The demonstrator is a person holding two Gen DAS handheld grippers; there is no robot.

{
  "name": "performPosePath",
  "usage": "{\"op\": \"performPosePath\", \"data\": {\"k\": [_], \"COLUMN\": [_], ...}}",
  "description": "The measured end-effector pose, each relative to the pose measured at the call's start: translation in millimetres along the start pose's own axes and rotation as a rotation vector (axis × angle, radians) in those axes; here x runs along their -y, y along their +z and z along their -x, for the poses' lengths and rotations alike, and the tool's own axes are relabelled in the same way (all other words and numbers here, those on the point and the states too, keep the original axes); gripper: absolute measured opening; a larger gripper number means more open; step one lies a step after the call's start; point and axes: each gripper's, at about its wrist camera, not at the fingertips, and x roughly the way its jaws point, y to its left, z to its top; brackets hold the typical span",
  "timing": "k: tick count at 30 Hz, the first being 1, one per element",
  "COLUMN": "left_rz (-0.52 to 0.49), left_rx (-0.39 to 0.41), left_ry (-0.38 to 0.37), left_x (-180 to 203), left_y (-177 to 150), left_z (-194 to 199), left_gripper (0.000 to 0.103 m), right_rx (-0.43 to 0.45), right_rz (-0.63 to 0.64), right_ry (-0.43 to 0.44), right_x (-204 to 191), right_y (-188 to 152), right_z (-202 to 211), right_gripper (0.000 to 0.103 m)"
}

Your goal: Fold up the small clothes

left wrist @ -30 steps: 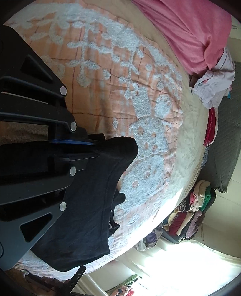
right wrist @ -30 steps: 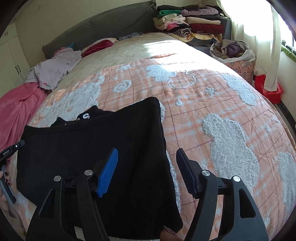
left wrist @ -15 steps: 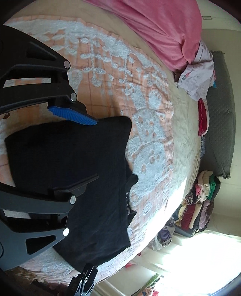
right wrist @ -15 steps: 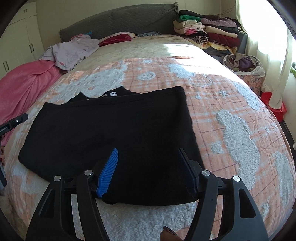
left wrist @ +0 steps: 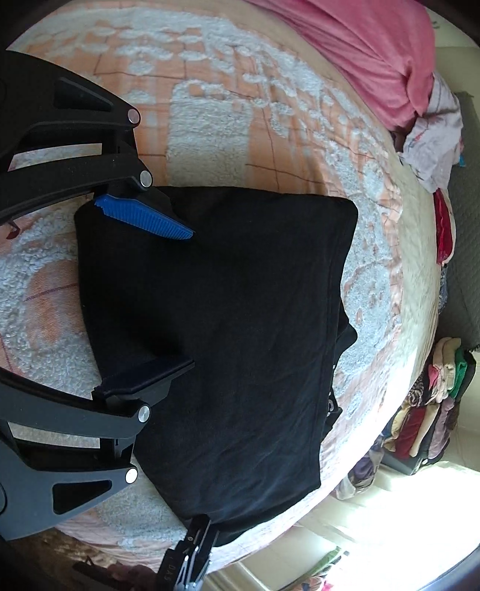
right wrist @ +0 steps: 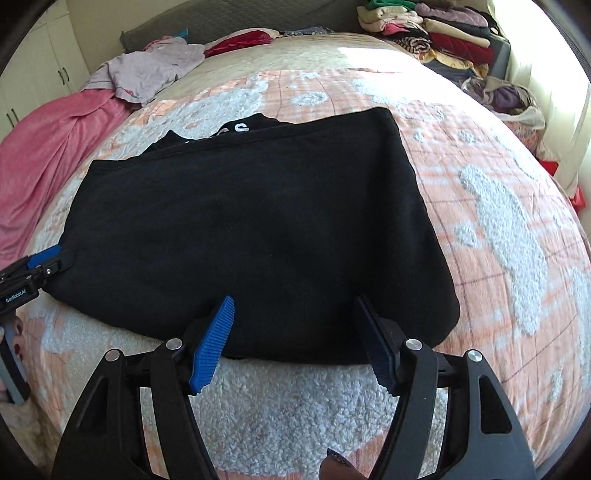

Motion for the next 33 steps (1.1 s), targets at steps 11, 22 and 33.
{"op": "performPosePath", "data": {"k": [11, 22, 33], "left_rz": [0.003, 0.018, 0.045], "left_rx": [0.007, 0.038, 0.095], "left_ry": [0.001, -0.015, 0.019], "left_x": [1.7, 0.9, -10.5], "left_y": [-8.7, -9.3, -3.8], "left_z": [10.9, 31.3, 55.2], "left_gripper": [0.057, 0.069, 0.091], "right_rx": [0.019, 0.082, 0.148], "right_rz": [-0.087, -0.113, -0.076], "right_ry": [0.024, 0.037, 0.044], "right_x": [7.7, 6.0, -11.8], "right_y": [-12.5, -19.6, -14.4], "right_z": [18.3, 48.0, 70.5], "right_gripper": [0.071, 0.091, 0.095]}}
